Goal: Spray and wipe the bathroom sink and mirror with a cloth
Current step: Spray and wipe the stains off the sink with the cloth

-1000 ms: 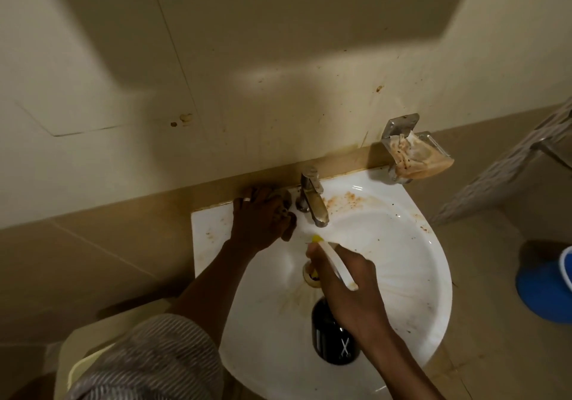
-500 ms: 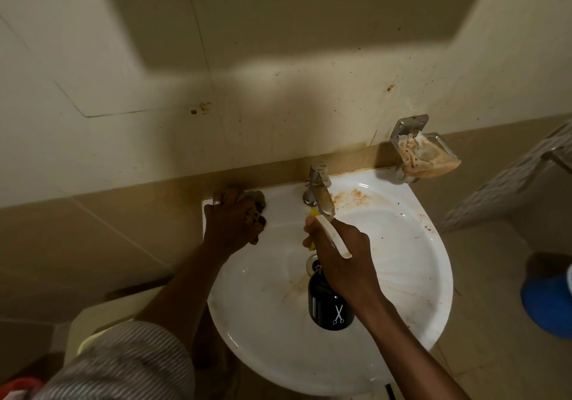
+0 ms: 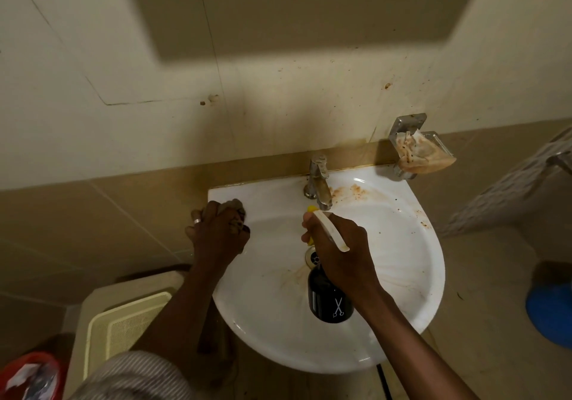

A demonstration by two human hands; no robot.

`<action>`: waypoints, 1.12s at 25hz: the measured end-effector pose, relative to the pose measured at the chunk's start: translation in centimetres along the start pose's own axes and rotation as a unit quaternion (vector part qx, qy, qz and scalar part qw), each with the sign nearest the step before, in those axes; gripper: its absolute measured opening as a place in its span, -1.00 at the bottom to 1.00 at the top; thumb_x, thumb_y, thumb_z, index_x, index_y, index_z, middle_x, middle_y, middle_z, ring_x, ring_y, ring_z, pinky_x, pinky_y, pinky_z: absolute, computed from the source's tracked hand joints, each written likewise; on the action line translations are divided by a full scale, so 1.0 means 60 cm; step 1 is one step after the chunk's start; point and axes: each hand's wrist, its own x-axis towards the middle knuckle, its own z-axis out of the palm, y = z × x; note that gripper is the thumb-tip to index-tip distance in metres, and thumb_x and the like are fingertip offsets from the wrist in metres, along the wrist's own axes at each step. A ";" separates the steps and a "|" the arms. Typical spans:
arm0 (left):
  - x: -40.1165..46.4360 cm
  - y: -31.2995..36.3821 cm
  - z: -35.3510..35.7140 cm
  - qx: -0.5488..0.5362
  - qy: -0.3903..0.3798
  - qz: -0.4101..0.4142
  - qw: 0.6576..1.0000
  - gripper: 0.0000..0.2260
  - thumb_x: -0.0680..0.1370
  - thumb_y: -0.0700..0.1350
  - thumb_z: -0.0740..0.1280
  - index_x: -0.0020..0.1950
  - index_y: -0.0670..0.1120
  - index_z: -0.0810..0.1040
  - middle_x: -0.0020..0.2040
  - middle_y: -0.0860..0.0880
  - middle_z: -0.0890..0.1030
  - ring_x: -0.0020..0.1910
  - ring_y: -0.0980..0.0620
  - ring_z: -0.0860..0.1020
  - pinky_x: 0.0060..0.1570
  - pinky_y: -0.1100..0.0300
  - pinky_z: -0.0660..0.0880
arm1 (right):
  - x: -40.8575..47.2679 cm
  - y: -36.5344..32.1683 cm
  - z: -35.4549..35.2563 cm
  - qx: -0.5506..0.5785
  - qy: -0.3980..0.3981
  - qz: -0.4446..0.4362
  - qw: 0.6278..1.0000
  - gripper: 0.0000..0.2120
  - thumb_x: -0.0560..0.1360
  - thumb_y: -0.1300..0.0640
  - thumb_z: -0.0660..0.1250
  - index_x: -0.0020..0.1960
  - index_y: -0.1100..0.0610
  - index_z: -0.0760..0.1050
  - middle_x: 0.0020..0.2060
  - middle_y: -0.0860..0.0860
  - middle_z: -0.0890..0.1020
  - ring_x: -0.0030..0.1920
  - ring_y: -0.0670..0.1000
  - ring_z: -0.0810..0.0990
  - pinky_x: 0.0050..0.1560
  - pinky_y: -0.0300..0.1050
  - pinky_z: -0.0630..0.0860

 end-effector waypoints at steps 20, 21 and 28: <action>0.047 0.023 -0.091 -0.246 -0.056 -0.008 0.968 -0.61 0.27 -0.01 0.52 0.09 0.03 0.66 0.22 -0.07 0.53 0.19 -0.10 0.50 0.27 -0.04 0.47 | -0.009 0.018 -0.004 0.038 -0.025 -0.025 0.999 -0.70 0.65 -0.07 0.31 -0.09 0.07 0.70 -0.30 -0.09 0.74 -0.22 -0.14 0.72 -0.20 -0.32 0.59; 0.069 0.031 -0.079 -0.236 -0.083 0.007 0.968 -0.62 0.29 -0.05 0.50 0.10 0.04 0.66 0.28 -0.06 0.51 0.26 -0.12 0.47 0.34 -0.05 0.41 | -0.009 0.021 -0.005 0.037 -0.027 -0.023 0.999 -0.70 0.65 -0.07 0.30 -0.09 0.07 0.70 -0.30 -0.09 0.74 -0.22 -0.17 0.72 -0.21 -0.38 0.56; 0.082 0.006 -0.005 -0.129 -0.089 0.025 0.987 -0.68 0.40 0.01 0.48 0.15 0.20 0.64 0.31 0.16 0.38 0.41 -0.08 0.22 0.29 0.10 0.09 | -0.001 0.031 -0.010 0.023 -0.021 0.019 0.999 -0.71 0.65 -0.07 0.29 -0.05 0.05 0.71 -0.27 -0.09 0.75 -0.22 -0.21 0.68 -0.26 -0.47 0.50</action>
